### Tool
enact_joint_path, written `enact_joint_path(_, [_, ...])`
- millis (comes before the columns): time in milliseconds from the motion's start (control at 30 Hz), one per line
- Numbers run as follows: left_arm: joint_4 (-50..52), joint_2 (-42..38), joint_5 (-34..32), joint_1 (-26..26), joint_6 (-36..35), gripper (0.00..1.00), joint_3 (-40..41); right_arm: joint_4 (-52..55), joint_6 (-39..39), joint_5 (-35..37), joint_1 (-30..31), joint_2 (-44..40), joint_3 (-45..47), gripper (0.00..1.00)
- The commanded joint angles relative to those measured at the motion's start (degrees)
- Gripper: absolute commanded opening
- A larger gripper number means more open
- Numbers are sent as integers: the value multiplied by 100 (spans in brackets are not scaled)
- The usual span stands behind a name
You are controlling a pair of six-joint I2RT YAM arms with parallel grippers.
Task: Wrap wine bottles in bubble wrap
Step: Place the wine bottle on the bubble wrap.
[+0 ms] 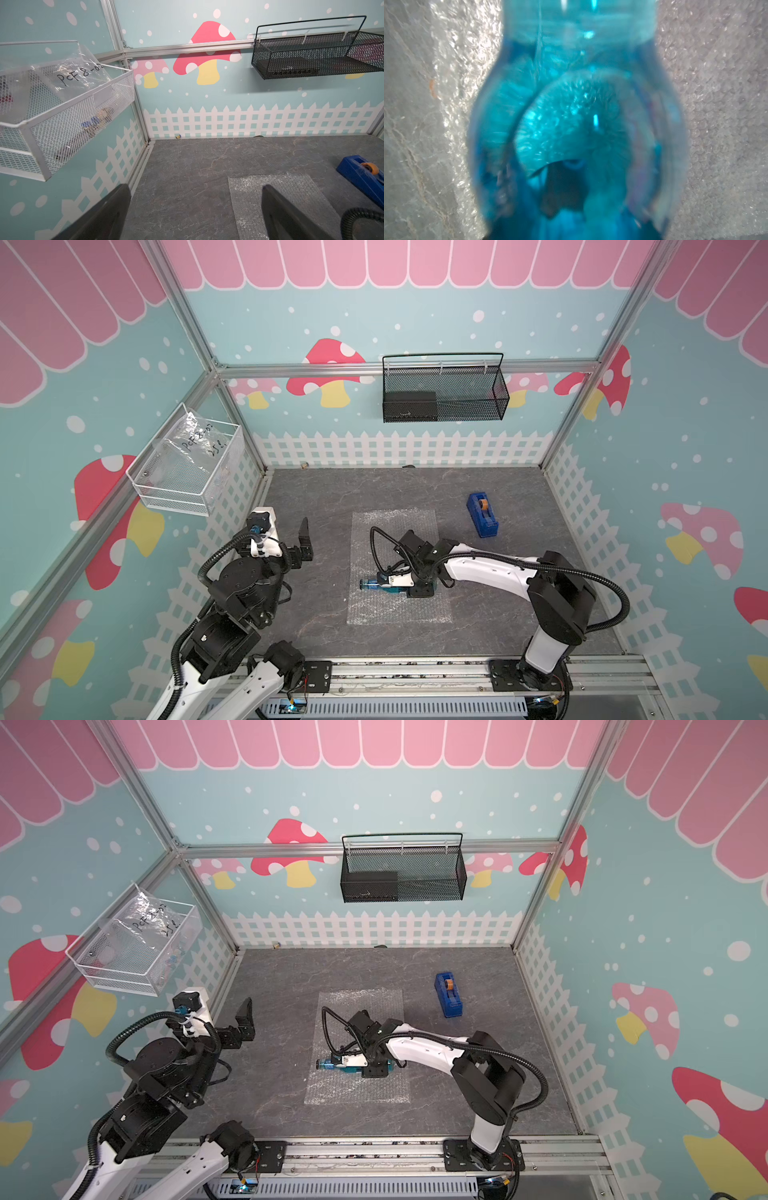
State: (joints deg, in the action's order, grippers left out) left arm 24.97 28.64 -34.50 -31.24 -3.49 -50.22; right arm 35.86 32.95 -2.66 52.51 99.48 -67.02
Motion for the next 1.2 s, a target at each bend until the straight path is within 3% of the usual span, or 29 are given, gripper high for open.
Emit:
enact_joint_path(0, [-78, -73, 14, 27, -108, 100, 107, -197, 38, -194, 14, 36, 18, 0])
enact_joint_path(400, [-213, -184, 75, 36, -126, 100, 353, -60, -3, -119, 14, 404, -56, 2])
enact_joint_path(667, [-297, -262, 172, 31, -117, 100, 451, -10, 18, -166, 48, 574, -71, 13])
enact_joint_path(900, [-309, -287, 145, 32, -148, 100, 486, 4, -25, -251, 64, 590, -170, 13])
enact_joint_path(1033, [-317, -320, 167, 31, -157, 100, 495, 9, -32, -315, 69, 616, -136, 21])
enact_joint_path(1167, [-317, -385, 180, 31, -161, 100, 521, 35, -151, -345, 70, 706, -185, 44])
